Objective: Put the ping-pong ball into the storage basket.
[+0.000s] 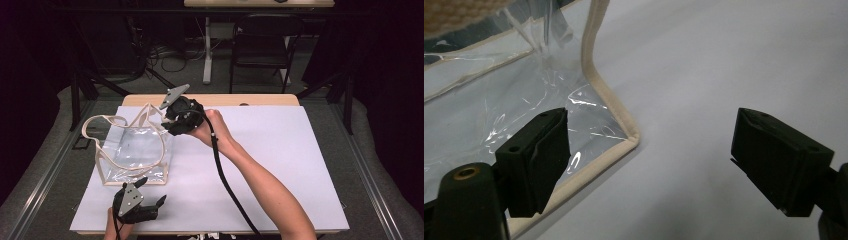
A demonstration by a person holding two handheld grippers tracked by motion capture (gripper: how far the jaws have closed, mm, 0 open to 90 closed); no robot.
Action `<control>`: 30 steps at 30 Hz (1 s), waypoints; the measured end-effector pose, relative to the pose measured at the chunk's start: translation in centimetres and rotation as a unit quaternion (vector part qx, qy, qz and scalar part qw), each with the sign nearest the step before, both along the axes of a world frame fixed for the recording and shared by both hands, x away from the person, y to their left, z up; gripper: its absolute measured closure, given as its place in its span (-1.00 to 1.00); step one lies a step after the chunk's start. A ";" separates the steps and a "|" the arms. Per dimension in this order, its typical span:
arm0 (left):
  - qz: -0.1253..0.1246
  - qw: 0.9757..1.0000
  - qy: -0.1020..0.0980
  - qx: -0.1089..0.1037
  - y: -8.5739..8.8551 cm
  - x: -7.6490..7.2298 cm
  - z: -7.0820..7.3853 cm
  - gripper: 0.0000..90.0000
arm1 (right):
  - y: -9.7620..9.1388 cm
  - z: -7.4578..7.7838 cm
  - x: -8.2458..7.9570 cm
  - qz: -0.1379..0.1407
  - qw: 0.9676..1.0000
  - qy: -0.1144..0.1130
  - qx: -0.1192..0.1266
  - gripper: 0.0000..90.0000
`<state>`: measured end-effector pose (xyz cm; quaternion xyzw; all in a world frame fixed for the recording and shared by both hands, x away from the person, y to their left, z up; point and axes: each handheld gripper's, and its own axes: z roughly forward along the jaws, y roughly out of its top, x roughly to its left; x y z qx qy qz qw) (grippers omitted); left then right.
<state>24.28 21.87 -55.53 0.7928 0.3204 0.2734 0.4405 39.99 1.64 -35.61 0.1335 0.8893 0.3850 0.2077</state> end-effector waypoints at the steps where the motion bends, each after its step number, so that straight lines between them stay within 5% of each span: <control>1: 0.000 1.000 0.000 0.001 0.0 0.0 0.0 -0.64 | 0.1 0.0 0.0 0.001 1.000 0.000 -0.001 0.14; 30: 0.000 1.000 0.000 -0.001 0.0 0.0 0.0 -0.64 | 2.5 0.2 -1.0 0.028 1.000 0.001 0.002 0.14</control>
